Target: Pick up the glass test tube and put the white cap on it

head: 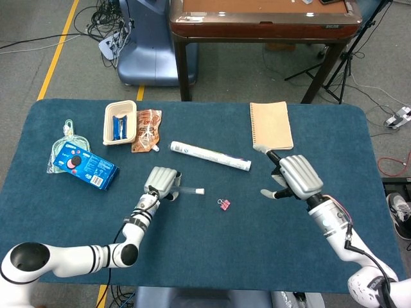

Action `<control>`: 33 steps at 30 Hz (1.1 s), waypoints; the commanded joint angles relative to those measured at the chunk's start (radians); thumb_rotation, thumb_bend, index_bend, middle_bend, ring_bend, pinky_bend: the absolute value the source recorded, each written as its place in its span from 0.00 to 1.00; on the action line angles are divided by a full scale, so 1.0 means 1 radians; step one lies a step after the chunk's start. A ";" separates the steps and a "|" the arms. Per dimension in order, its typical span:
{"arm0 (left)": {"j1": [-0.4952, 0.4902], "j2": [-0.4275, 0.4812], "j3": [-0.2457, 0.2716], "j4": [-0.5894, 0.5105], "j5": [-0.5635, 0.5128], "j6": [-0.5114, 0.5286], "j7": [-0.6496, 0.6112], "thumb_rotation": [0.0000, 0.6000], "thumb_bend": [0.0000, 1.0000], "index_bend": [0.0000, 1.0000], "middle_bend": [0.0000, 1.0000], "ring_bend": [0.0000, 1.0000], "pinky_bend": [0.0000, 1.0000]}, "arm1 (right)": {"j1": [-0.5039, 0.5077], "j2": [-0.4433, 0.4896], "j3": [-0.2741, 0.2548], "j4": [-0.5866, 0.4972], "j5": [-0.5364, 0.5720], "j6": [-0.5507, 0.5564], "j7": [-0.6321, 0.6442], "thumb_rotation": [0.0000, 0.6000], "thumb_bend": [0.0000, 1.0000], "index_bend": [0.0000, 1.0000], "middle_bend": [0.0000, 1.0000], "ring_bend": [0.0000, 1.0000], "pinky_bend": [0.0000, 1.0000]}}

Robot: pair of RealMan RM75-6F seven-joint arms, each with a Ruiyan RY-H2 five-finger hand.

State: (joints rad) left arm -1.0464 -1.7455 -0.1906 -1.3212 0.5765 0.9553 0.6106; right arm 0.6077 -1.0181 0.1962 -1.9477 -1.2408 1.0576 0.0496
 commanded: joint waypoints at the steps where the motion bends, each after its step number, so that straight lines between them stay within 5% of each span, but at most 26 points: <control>1: -0.016 -0.031 -0.012 0.038 -0.032 0.007 0.036 1.00 0.26 0.64 1.00 1.00 1.00 | -0.003 0.001 -0.001 0.006 0.000 -0.004 0.003 1.00 0.10 0.14 1.00 1.00 1.00; 24: -0.008 -0.050 -0.020 0.043 -0.084 0.015 0.136 1.00 0.26 0.47 1.00 1.00 1.00 | 0.001 -0.021 0.009 0.034 0.014 -0.049 0.022 1.00 0.10 0.14 1.00 1.00 1.00; 33: 0.016 0.002 -0.040 -0.039 -0.062 0.051 0.124 1.00 0.26 0.43 1.00 1.00 1.00 | -0.008 -0.010 0.011 0.033 0.016 -0.046 0.024 1.00 0.10 0.14 1.00 1.00 1.00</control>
State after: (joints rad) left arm -1.0408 -1.7666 -0.2225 -1.3311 0.5026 0.9934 0.7463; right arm 0.6016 -1.0297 0.2077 -1.9154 -1.2252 1.0102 0.0736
